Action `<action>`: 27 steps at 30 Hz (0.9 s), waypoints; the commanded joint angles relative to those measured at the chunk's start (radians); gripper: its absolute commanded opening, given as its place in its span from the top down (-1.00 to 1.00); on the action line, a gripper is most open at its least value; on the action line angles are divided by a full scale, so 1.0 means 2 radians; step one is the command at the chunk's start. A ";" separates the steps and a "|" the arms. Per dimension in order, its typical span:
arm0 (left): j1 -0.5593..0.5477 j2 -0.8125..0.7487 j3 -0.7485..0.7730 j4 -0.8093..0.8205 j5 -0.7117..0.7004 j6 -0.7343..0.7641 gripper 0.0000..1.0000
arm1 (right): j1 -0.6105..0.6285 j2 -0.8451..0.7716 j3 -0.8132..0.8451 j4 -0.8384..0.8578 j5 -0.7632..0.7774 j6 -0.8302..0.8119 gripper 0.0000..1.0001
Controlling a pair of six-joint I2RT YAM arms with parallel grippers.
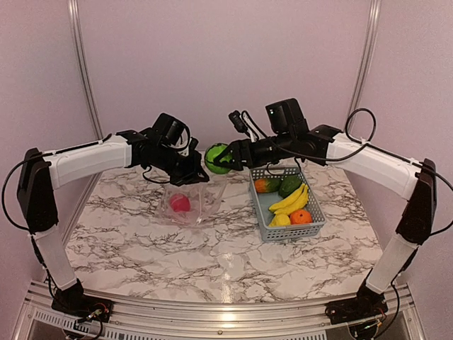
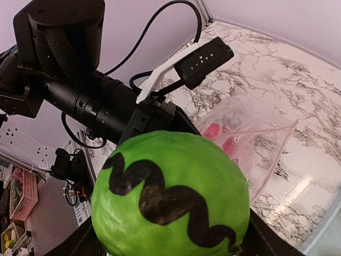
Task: Place the food in the zip-top bag and seal the zipper
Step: Place the fake fruit in the zipper food storage bag.
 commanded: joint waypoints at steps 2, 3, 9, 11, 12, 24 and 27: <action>0.000 -0.005 0.020 0.005 0.005 -0.007 1.00 | 0.003 0.043 0.038 0.023 -0.023 -0.002 -0.04; 0.000 -0.008 0.018 0.006 0.003 -0.009 1.00 | 0.003 0.047 0.037 0.025 -0.023 -0.001 -0.05; 0.001 -0.028 0.012 0.011 -0.004 -0.016 1.00 | 0.003 0.055 0.020 0.026 -0.004 0.007 -0.08; 0.002 -0.032 0.009 0.012 -0.010 -0.016 1.00 | 0.003 0.053 0.011 0.028 0.003 0.009 -0.08; 0.002 -0.034 0.007 0.013 -0.015 -0.017 1.00 | 0.003 0.052 0.007 0.028 0.007 0.010 -0.08; 0.002 -0.064 -0.023 0.028 -0.030 -0.027 1.00 | 0.004 0.082 0.039 -0.053 0.091 0.004 -0.12; 0.002 -0.070 -0.029 0.032 -0.031 -0.029 1.00 | 0.016 0.102 0.074 -0.087 0.100 -0.020 -0.31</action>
